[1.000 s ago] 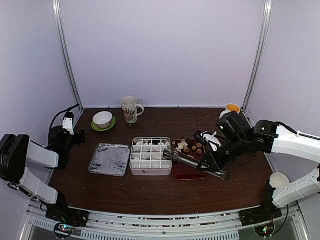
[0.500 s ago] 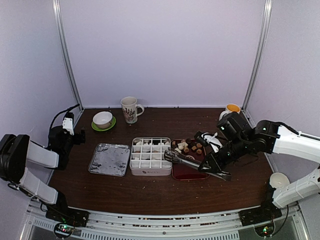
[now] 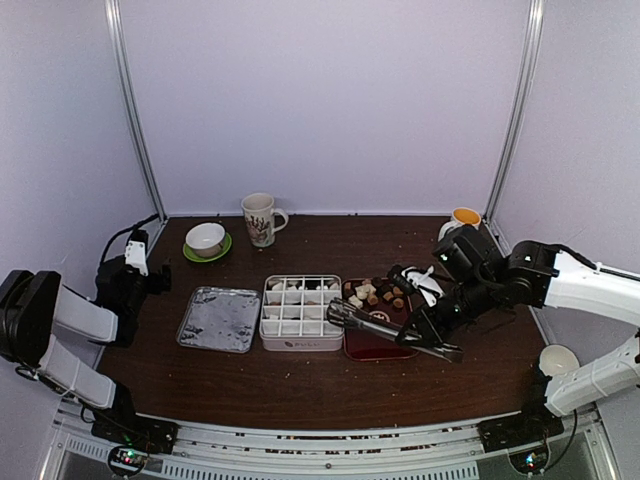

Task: Pack the chocolate
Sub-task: Place the fake chocolate in the empty pocket of the box.

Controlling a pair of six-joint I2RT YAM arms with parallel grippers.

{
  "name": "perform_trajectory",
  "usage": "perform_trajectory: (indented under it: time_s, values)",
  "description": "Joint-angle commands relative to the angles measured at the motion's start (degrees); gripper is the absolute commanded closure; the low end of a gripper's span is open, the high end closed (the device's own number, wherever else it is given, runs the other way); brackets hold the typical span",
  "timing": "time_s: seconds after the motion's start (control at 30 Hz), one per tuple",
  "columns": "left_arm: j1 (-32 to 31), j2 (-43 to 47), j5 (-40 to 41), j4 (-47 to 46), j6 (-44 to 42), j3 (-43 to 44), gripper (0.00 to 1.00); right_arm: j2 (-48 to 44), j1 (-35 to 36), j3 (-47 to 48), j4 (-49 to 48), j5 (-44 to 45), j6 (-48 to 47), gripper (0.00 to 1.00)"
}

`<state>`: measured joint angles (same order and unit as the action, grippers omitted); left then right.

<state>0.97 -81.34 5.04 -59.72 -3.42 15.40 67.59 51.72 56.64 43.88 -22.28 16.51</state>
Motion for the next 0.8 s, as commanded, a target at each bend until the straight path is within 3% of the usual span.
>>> perform_trajectory:
  time_s: [0.0,0.77]
  values:
    - [0.43,-0.13,-1.71,-0.46,-0.62,2.34,0.02,1.37,0.33,-0.76,-1.61,-0.73,-1.13,0.79]
    - [0.43,-0.18,-1.7,-0.39,-0.62,2.38,0.02,6.75,0.39,0.44,-2.99,3.12,-1.2,0.72]
